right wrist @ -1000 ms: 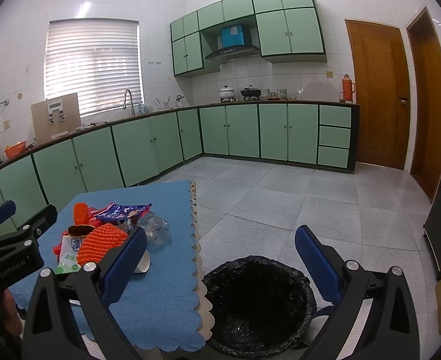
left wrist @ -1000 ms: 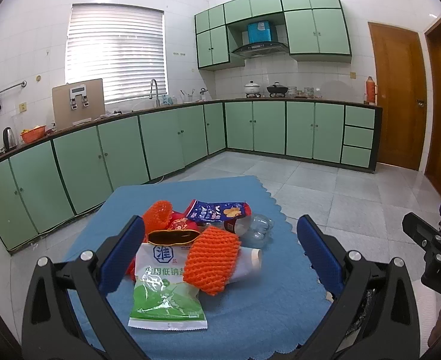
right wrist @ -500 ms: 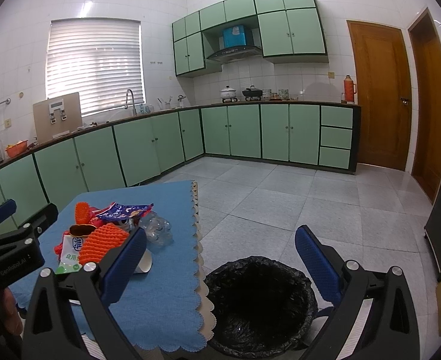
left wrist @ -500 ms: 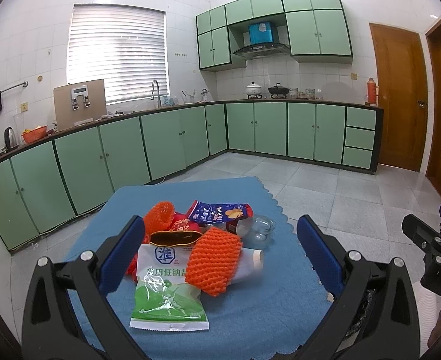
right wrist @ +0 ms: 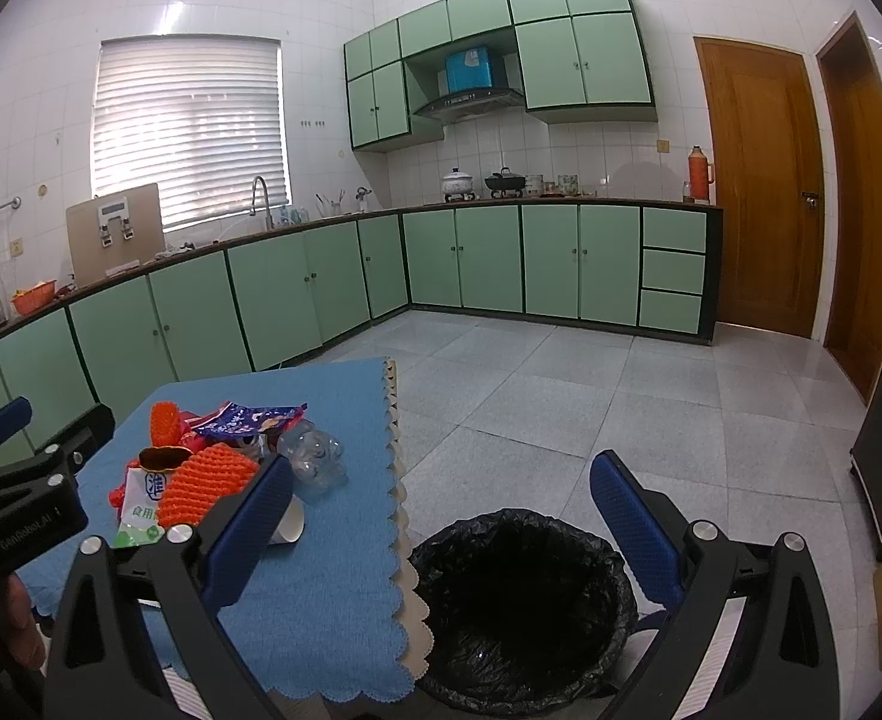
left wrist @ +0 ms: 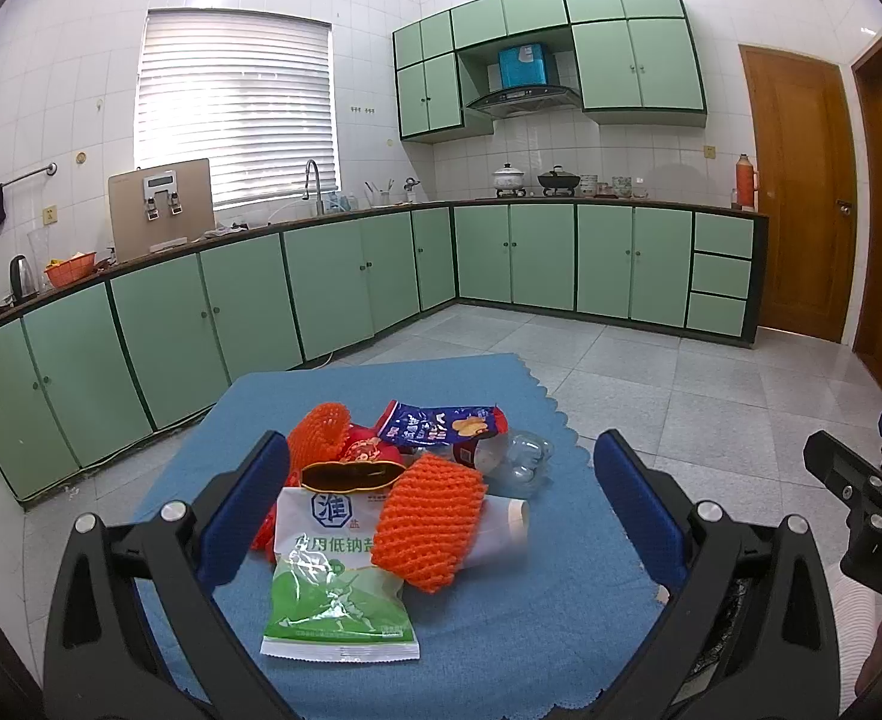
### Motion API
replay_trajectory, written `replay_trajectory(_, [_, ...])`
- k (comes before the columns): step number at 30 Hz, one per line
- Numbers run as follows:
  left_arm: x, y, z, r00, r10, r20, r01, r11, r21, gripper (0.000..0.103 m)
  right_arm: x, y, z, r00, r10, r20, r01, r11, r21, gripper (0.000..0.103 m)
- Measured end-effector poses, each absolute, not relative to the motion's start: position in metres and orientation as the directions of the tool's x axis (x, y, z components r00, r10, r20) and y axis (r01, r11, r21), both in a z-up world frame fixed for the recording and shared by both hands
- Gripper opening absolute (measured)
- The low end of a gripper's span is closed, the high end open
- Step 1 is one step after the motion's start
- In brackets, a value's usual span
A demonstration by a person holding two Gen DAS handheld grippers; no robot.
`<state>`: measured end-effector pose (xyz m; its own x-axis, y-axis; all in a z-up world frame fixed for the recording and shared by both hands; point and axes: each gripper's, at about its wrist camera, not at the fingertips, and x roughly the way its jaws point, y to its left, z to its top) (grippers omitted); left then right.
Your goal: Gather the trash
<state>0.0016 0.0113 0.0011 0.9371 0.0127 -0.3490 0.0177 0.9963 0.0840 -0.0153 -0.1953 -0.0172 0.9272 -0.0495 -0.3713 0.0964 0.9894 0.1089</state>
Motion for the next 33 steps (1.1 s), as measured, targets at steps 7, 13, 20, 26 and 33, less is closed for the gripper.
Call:
replay_trajectory(7, [0.0015,0.0108,0.0006,0.937,0.013,-0.348,0.018,0.996,0.084,0.098,-0.0151,-0.1953,-0.0179,0.926,-0.047,-0.373,0.095,0.989,0.112,0.097])
replay_trajectory(13, [0.0015,0.0114,0.0010,0.938,0.014,-0.347,0.016,0.996,0.085,0.098,-0.0150,-0.1953,-0.0182,0.926,-0.047,-0.373,0.095,0.989,0.112,0.097])
replay_trajectory(20, [0.0017,0.0162,0.0014,0.938,0.016,-0.347,0.014,0.996,0.083,0.098,-0.0148,-0.1958,-0.0182,0.926,-0.046,-0.374,0.095,0.989,0.113,0.097])
replay_trajectory(26, [0.0017,0.0151,0.0011,0.938,0.016,-0.346,0.014,0.996,0.084,0.098,-0.0150,-0.1961,-0.0182,0.926,-0.047,-0.374,0.096,0.989,0.114,0.097])
replay_trajectory(33, [0.0016,0.0150,0.0008,0.938,0.015,-0.347,0.015,0.996,0.084,0.098,-0.0142,-0.1956,-0.0192,0.926,-0.045,-0.374,0.095,0.989,0.116,0.097])
